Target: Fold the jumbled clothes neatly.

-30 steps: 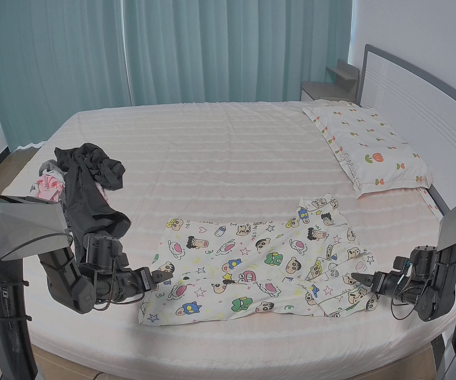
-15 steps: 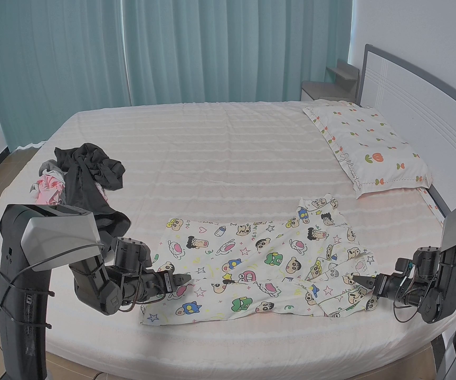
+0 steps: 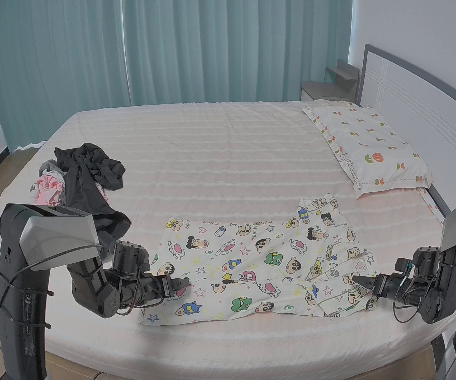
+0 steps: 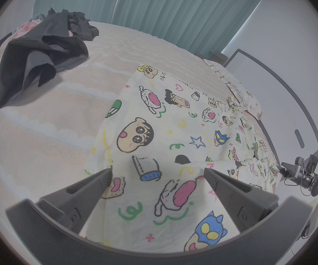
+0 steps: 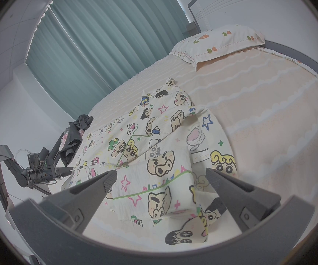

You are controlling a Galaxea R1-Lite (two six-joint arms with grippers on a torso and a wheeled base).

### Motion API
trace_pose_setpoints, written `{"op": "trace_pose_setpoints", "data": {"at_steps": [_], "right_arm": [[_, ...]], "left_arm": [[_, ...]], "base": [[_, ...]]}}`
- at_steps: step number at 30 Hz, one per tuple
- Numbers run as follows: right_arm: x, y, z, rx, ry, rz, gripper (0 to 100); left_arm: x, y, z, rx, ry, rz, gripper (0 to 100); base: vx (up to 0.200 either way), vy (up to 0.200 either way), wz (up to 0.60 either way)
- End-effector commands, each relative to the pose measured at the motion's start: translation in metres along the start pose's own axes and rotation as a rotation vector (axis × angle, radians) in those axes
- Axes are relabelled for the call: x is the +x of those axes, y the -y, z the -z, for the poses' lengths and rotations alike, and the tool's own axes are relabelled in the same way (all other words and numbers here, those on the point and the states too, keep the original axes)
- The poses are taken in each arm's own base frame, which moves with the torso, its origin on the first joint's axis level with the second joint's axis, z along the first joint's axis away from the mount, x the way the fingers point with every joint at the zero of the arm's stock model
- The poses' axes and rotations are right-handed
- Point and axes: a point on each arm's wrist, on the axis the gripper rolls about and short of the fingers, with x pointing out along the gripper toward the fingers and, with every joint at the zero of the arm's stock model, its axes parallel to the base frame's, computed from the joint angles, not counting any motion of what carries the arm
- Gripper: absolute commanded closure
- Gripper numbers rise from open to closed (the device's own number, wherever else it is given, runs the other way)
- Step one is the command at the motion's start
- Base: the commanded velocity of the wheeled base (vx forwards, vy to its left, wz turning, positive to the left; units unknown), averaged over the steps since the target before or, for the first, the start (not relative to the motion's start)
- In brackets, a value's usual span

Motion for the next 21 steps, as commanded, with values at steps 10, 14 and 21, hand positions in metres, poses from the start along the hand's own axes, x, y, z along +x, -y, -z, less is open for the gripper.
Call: {"op": "trace_pose_setpoints", "data": {"at_steps": [10,14,21], "right_arm": [[-0.0002,-0.0004,-0.0027,-0.007,0.02,-0.005,0],[-0.0001,-0.0002,-0.0024,-0.006,0.019,-0.005,0],[-0.0003,-0.0002,-0.0021,-0.006,0.017,-0.004,0]], "left_arm": [[-0.0005,0.0009,-0.0006,0.0,0.002,0.003,100],[-0.0023,-0.0018,-0.0006,-0.006,0.002,-0.005,100],[-0.009,-0.0033,-0.0013,-0.009,0.008,-0.01,100]], "base": [[0.0,0.0,0.0],[0.0,0.0,0.0],[0.0,0.0,0.0]]}}
